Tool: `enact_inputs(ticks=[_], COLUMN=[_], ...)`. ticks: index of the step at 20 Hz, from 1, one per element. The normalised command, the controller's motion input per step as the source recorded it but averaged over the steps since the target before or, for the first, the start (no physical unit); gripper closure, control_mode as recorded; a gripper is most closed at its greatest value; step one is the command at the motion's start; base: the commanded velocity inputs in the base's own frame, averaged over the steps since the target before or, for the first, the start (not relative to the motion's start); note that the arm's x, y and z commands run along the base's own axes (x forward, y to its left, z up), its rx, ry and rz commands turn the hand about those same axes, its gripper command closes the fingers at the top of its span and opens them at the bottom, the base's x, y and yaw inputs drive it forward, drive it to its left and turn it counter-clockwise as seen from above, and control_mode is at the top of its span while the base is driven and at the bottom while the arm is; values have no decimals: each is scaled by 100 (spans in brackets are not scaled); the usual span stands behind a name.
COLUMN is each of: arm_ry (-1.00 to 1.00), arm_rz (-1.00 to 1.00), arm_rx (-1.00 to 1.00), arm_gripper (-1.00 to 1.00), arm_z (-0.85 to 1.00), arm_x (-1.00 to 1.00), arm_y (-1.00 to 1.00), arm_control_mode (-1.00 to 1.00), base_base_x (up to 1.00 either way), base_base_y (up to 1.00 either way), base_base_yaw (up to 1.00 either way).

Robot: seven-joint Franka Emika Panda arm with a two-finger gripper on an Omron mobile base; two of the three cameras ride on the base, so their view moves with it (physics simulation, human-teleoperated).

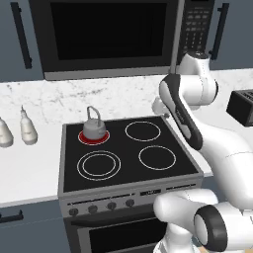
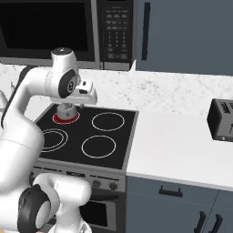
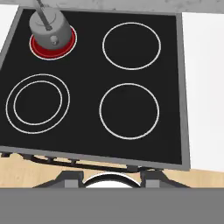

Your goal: Turn off the rear left burner of the stove.

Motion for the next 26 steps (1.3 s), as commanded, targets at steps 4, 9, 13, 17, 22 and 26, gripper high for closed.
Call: enact_inputs(ticks=[4,9,13,17,22,26], arm_ry=[0,0,0,0,0,0], arm_rz=[5,30,37,42,52,62], arm_rx=[-5,-35,-46,-39,-39,-44], arm_gripper=[-100,-100,-100,-100,-100,-100], arm_z=[-2,-24,-31,-38,-65,-99], arm_x=[-21,-69,-92,-85,-74,-36], arm_y=[30,99,100,100,100,84], arm_control_mode=[-100,-100,-100,-100,-100,-100], base_base_x=[0,0,0,0,0,0], base_base_y=[0,0,0,0,0,0], base_base_yaw=[0,0,0,0,0,0])
